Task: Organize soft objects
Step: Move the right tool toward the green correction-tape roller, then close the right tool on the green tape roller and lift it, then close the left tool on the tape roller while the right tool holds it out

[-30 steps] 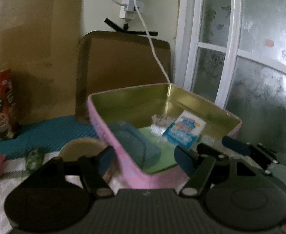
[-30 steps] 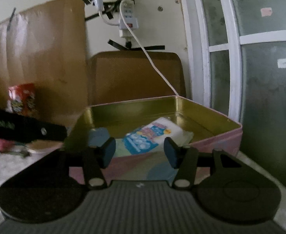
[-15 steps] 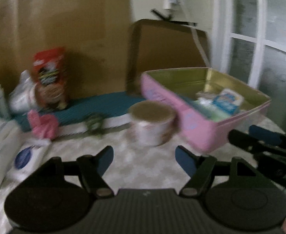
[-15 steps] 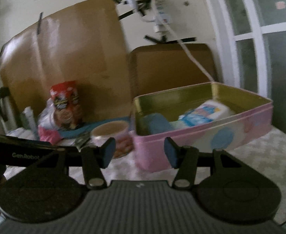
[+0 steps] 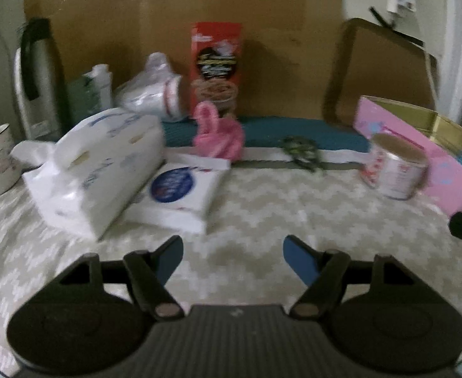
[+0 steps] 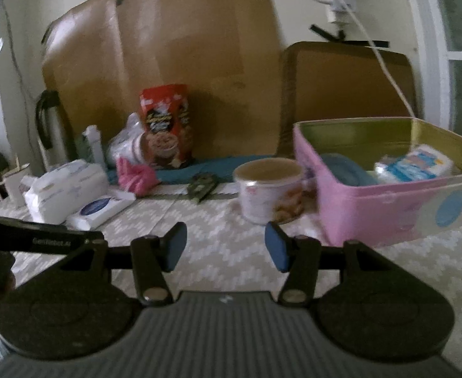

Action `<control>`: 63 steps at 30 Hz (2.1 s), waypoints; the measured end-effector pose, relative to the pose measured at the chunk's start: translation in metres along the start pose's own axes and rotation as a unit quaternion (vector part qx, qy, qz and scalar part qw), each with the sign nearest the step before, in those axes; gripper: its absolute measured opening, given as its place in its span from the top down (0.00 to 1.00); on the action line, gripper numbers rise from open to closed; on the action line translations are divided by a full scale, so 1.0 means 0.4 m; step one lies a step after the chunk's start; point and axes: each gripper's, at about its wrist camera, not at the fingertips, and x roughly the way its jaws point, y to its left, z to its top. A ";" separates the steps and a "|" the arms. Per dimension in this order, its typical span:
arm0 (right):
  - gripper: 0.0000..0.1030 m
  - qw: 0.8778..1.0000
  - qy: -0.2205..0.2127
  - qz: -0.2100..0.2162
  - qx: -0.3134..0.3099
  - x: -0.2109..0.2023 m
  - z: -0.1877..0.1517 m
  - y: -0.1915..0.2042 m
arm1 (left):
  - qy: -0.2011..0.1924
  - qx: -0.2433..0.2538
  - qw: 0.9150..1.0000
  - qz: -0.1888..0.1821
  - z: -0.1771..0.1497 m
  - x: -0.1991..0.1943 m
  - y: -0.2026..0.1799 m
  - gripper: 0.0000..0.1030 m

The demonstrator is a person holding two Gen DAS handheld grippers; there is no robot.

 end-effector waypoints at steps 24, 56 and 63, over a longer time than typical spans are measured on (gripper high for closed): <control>0.49 0.989 0.057 -0.025 -0.136 0.412 0.125 0.186 | -0.045 -0.029 0.998 0.037 -0.036 0.008 0.161 0.30; 0.48 0.977 0.120 0.134 -0.114 0.084 -0.054 0.125 | -0.013 -0.078 0.997 -0.011 -0.039 0.011 0.188 0.30; 0.52 0.975 0.101 0.142 -0.141 0.080 -0.080 0.142 | 0.012 -0.049 0.995 -0.086 -0.027 -0.055 0.066 0.30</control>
